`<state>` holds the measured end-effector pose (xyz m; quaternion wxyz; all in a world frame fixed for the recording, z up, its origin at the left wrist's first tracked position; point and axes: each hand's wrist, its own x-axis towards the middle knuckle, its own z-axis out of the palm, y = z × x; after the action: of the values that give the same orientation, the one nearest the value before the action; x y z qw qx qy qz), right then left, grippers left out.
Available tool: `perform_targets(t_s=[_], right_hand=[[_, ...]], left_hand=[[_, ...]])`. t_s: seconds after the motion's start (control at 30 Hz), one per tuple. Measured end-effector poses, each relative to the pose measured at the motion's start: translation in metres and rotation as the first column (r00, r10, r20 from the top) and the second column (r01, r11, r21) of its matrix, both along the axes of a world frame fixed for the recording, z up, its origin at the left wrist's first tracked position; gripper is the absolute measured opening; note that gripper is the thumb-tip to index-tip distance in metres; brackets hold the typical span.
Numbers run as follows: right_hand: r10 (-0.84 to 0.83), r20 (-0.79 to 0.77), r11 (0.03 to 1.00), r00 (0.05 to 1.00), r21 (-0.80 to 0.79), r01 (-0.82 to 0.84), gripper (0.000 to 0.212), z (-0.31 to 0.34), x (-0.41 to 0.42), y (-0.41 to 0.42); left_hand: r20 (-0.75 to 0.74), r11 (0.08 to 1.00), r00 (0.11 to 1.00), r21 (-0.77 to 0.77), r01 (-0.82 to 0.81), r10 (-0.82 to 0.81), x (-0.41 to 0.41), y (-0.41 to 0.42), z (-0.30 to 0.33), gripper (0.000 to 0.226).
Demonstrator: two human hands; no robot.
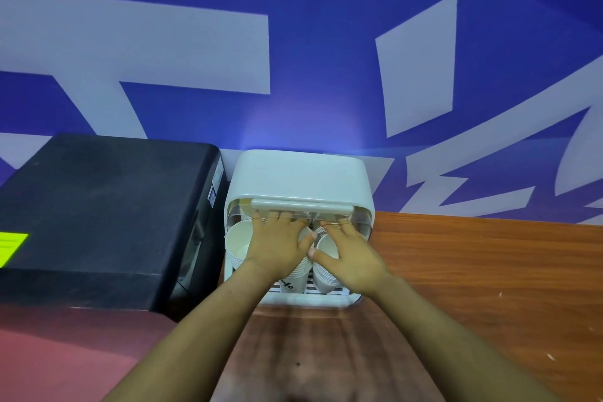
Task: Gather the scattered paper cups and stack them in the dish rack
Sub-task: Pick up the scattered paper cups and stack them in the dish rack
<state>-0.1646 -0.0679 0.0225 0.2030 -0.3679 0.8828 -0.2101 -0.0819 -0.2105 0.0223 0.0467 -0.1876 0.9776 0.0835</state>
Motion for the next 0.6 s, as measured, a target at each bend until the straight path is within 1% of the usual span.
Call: perform_targets(t_s=[0.07, 0.1, 0.17, 0.27, 0.33, 0.47, 0.53, 0.6], right_hand=[[-0.005, -0.007, 0.999, 1.0, -0.048, 0.004, 0.069, -0.001, 0.005, 0.011], [-0.014, -0.018, 0.997, 1.0, -0.075, 0.012, 0.07, -0.001, 0.008, 0.017], [-0.042, -0.044, 0.995, 0.998, -0.095, 0.038, 0.076, -0.006, 0.012, 0.028], [-0.11, 0.005, 0.992, 0.994, -0.055, 0.11, 0.085, -0.014, 0.021, 0.035], [-0.168, 0.052, 0.98, 0.984, -0.095, 0.173, 0.088, -0.019, 0.024, 0.034], [-0.252, 0.084, 0.952, 0.964, -0.156, 0.263, 0.081, -0.022, 0.024, 0.027], [-0.275, 0.077, 0.945, 0.958, -0.163, 0.284, 0.078, -0.02, 0.023, 0.023], [-0.298, 0.05, 0.936, 0.953, -0.181, 0.302, 0.076, -0.019, 0.021, 0.016]], left_hand=[[-0.02, 0.999, 0.999, 0.023, 0.042, -0.041, 0.016, 0.0, -0.001, 0.083], [0.003, 0.998, 0.998, 0.025, 0.06, -0.06, 0.022, 0.0, -0.002, 0.089], [0.067, 0.996, 0.994, 0.006, 0.084, -0.084, 0.032, 0.0, -0.005, 0.091], [0.09, 0.994, 0.99, -0.025, 0.108, -0.105, 0.034, 0.004, -0.006, 0.076], [0.066, 0.993, 0.993, -0.055, 0.105, -0.102, 0.031, 0.009, -0.008, 0.068], [0.038, 0.987, 0.995, -0.13, 0.091, -0.087, 0.026, 0.014, -0.01, 0.045], [0.021, 0.987, 0.997, -0.139, 0.078, -0.075, 0.025, 0.015, -0.011, 0.041], [-0.041, 0.987, 0.996, -0.146, 0.071, -0.078, 0.025, 0.016, -0.013, 0.035]])
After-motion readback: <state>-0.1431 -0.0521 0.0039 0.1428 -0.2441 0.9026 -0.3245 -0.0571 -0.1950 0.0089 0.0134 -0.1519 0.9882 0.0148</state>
